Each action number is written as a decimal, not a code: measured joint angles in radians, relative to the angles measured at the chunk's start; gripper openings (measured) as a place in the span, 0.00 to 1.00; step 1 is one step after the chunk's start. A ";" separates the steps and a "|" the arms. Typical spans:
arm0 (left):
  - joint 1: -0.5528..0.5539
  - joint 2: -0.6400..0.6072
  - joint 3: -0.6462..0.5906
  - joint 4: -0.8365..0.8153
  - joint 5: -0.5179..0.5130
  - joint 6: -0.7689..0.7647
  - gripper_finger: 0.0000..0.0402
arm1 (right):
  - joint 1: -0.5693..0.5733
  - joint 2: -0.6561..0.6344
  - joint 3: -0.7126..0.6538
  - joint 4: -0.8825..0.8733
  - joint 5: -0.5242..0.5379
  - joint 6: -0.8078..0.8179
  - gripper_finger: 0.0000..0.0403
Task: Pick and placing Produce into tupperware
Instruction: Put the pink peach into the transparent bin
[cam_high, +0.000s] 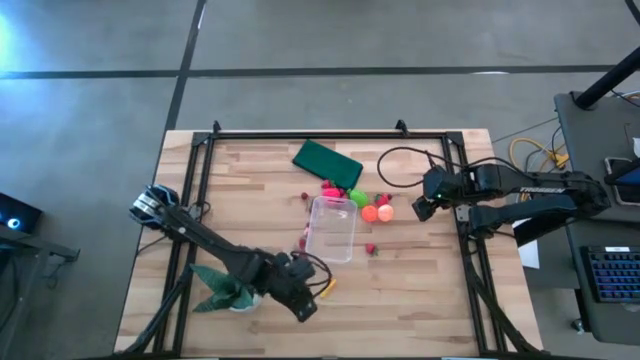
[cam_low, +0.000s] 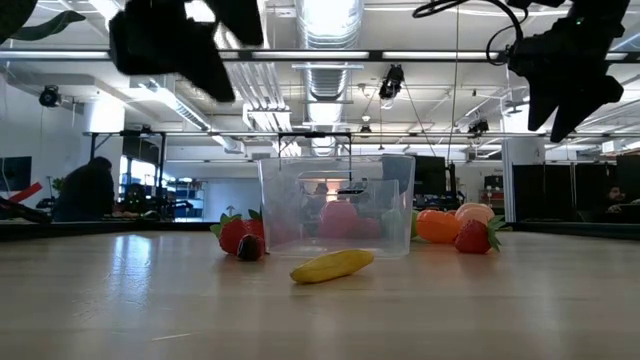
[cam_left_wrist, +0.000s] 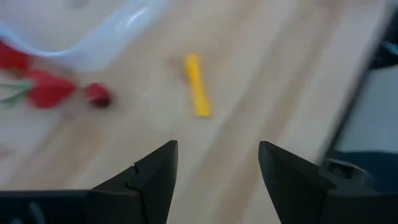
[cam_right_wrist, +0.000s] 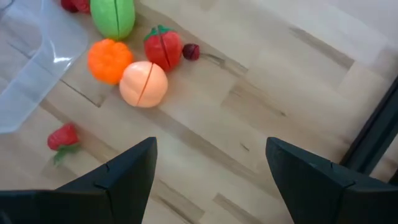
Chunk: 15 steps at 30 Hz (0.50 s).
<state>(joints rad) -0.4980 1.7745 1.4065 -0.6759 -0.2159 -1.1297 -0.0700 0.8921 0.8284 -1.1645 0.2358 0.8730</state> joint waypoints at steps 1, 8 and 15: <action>0.015 0.007 0.003 -0.029 0.001 -0.012 0.52 | 0.000 0.000 0.000 0.000 0.001 -0.005 0.73; 0.088 -0.010 0.037 -0.206 0.019 0.348 0.52 | 0.000 -0.001 0.000 0.001 0.036 -0.039 0.73; 0.118 -0.012 0.011 -0.198 -0.034 0.825 0.52 | 0.000 -0.002 0.000 0.001 0.027 -0.094 0.73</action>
<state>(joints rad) -0.3798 1.7622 1.4172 -0.8738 -0.2502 -0.3046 -0.0700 0.8906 0.8284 -1.1639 0.2625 0.7788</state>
